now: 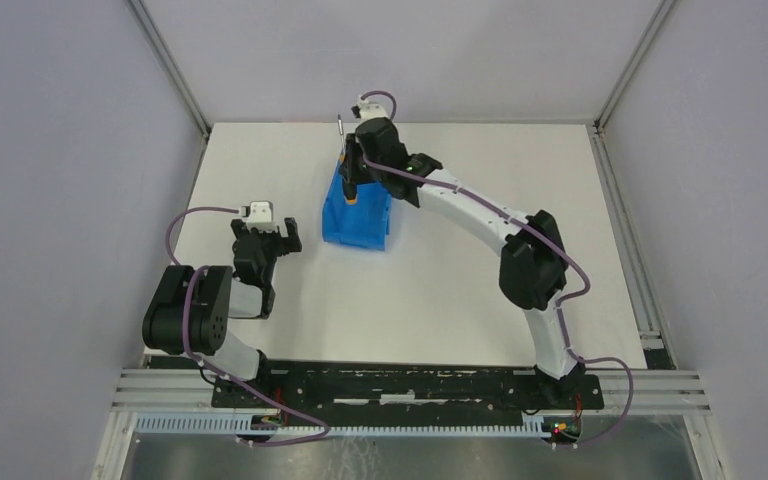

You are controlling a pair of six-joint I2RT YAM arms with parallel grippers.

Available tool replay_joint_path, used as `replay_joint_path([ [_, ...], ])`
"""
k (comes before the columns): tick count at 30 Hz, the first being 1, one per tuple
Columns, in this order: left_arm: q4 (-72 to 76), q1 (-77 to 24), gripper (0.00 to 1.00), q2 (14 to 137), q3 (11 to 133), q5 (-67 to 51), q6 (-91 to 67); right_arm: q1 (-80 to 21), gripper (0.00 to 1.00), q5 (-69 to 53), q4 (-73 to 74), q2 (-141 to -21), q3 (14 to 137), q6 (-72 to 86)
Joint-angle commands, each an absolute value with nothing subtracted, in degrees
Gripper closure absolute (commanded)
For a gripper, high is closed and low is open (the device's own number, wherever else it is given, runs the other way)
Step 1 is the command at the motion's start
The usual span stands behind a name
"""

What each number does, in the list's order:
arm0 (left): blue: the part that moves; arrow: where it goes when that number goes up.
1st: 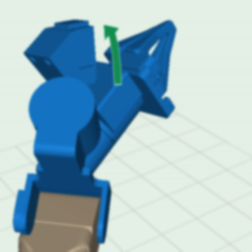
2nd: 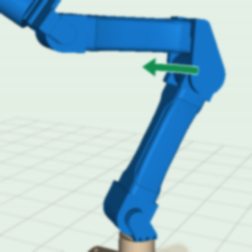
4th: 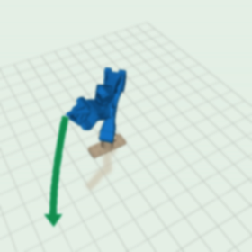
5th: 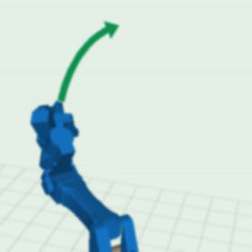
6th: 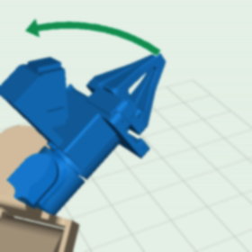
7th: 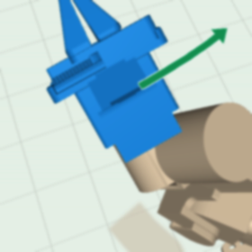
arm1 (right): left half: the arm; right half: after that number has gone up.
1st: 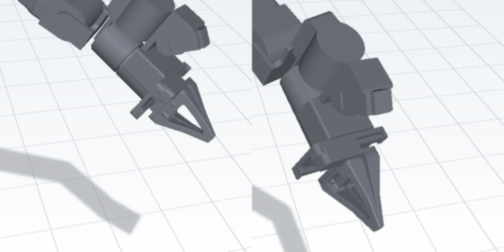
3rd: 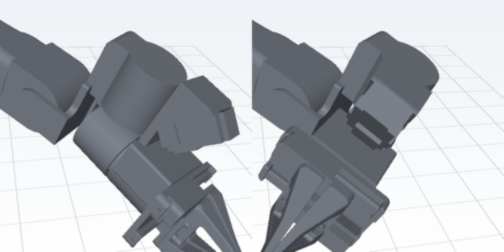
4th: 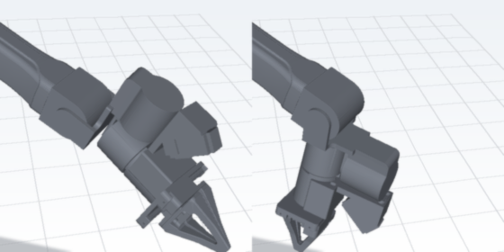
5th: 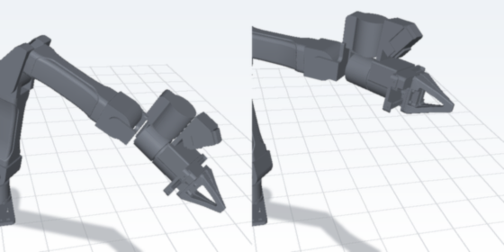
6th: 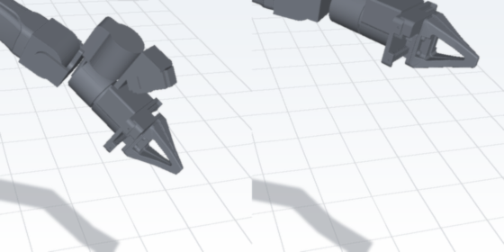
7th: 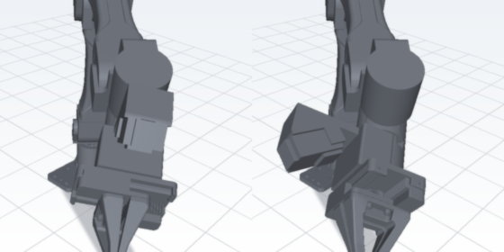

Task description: Put the screwdriver in the bin

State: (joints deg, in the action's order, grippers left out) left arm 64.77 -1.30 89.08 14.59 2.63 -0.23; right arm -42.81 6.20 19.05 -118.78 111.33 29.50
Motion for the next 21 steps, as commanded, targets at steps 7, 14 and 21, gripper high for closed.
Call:
replay_joint_path([
  [7,66.3,-1.0,0.0,87.9,14.5,2.2,-1.5,-46.1,1.0,22.8,9.4,-126.5,107.1,32.4],
  [14,66.3,-1.0,0.0,87.9,14.5,2.2,-1.5,-46.1,0.59,23.4,9.4,-129.3,104.8,34.1],
  [21,66.3,-1.0,0.0,87.9,14.5,2.2,-1.5,-46.1,0.46,24.4,10.2,-125.8,107.4,31.2],
])
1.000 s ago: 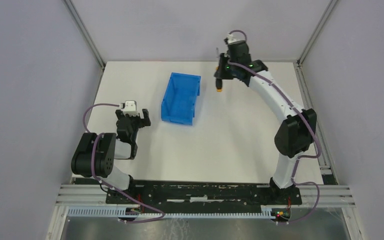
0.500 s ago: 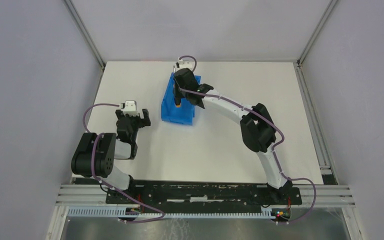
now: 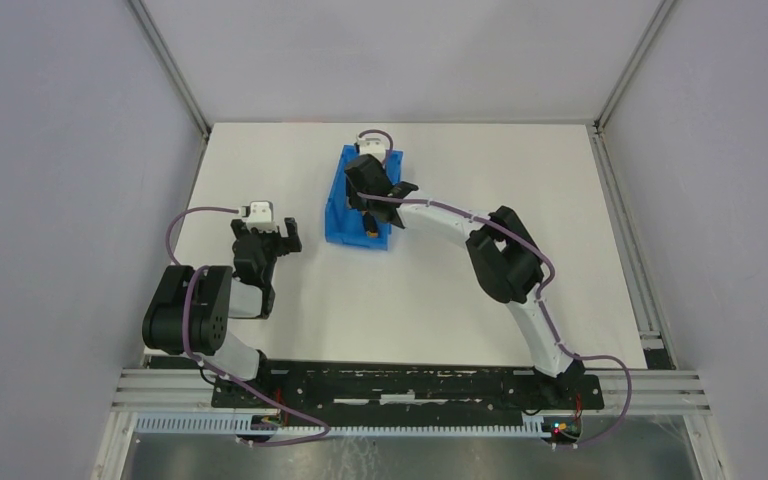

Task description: Put the screwdriver in the bin

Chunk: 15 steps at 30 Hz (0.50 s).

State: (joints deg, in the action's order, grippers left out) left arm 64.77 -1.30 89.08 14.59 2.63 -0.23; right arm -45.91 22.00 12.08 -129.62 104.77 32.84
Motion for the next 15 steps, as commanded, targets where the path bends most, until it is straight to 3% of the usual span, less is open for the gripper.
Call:
replay_joint_path([
  [1,66.3,-1.0,0.0,87.9,14.5,2.1,-1.5,-46.1,0.45,24.5,10.0,-124.3,107.5,30.1],
  [4,66.3,-1.0,0.0,87.8,14.5,2.2,-1.5,-46.1,0.45,24.1,8.8,-118.4,107.0,27.1],
  [6,66.3,-1.0,0.0,87.9,14.5,2.2,-1.5,-46.1,0.38,22.9,7.2,-113.6,104.6,24.3],
  [10,66.3,-1.0,0.0,87.8,14.5,2.3,-1.4,-45.8,0.02,21.5,4.7,-102.1,97.1,17.8],
  [15,66.3,-1.0,0.0,87.8,14.5,2.2,-1.5,-42.9,0.02,20.9,0.5,-84.9,78.8,10.5],
])
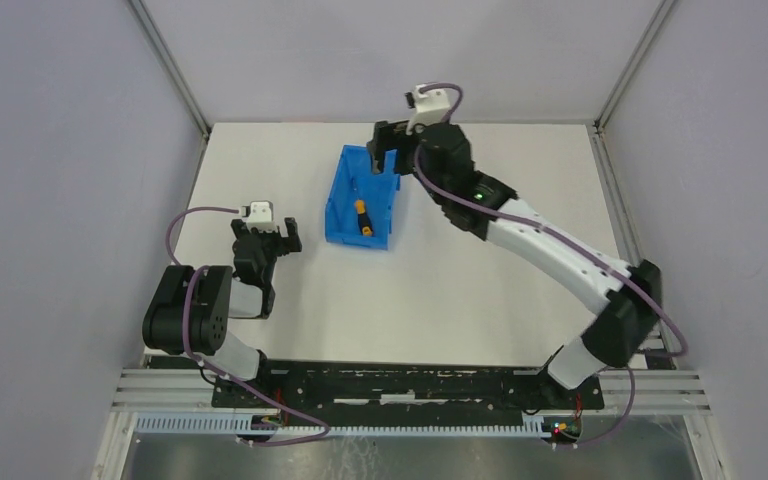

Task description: Put the screwdriver in the bin

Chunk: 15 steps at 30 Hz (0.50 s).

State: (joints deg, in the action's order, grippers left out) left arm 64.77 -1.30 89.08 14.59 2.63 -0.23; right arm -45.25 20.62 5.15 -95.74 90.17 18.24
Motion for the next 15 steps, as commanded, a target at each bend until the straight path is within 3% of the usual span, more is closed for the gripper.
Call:
replay_joint_path([
  [1,66.3,-1.0,0.0,87.9,14.5,2.3,-1.5,-42.6,0.02,23.0,-1.2,-81.0,73.9,9.2],
  [7,66.3,-1.0,0.0,87.9,14.5,2.2,-1.5,-40.0,0.02,36.7,-6.4,-60.7,48.6,2.8],
  [15,66.3,-1.0,0.0,87.8,14.4,2.2,-1.5,-37.7,0.02,42.9,-9.4,-48.2,22.4,0.4],
])
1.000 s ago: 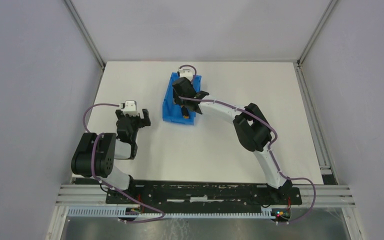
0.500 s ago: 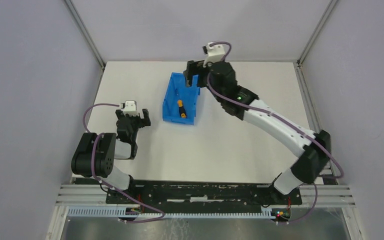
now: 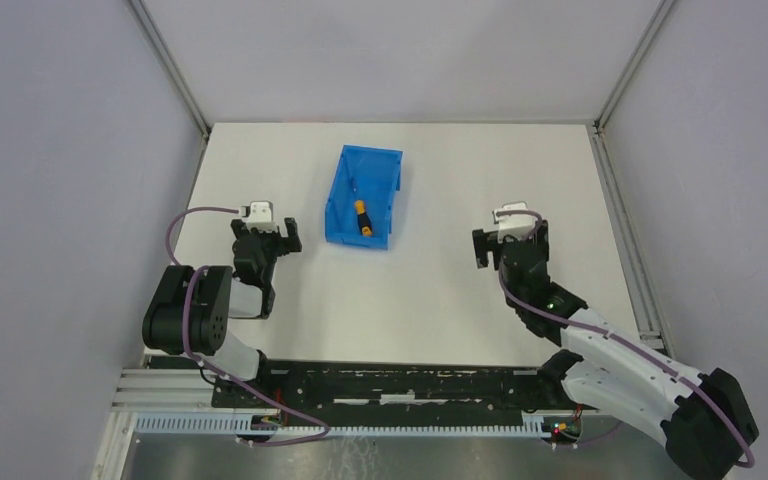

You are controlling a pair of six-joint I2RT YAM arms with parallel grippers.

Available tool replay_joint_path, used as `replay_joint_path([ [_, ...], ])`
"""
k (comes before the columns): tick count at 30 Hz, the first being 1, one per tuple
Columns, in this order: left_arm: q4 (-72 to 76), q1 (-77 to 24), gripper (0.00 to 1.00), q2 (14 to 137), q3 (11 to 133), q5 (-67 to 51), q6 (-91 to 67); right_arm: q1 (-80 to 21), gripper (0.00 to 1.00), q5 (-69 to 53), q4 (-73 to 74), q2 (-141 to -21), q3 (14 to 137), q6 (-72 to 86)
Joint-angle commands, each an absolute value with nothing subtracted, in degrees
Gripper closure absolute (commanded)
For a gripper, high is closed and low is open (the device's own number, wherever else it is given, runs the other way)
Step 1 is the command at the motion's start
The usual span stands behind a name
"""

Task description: Put the screwdriver in the bin

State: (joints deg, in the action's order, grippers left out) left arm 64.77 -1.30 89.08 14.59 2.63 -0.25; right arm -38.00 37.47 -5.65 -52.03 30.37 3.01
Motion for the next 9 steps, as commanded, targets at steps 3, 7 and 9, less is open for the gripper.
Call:
replay_joint_path([
  [3,66.3,-1.0,0.0,87.8,14.5,2.2,-1.5,-37.7,0.02,42.9,-12.3,-46.7,15.8,1.2],
  [7,66.3,-1.0,0.0,87.9,14.5,2.2,-1.5,-37.7,0.02,43.6,-16.5,-46.7,11.2,1.9],
  [9,66.3,-1.0,0.0,87.9,14.5,2.2,-1.5,-37.7,0.02,43.9,-17.2,-46.4,11.0,2.2],
])
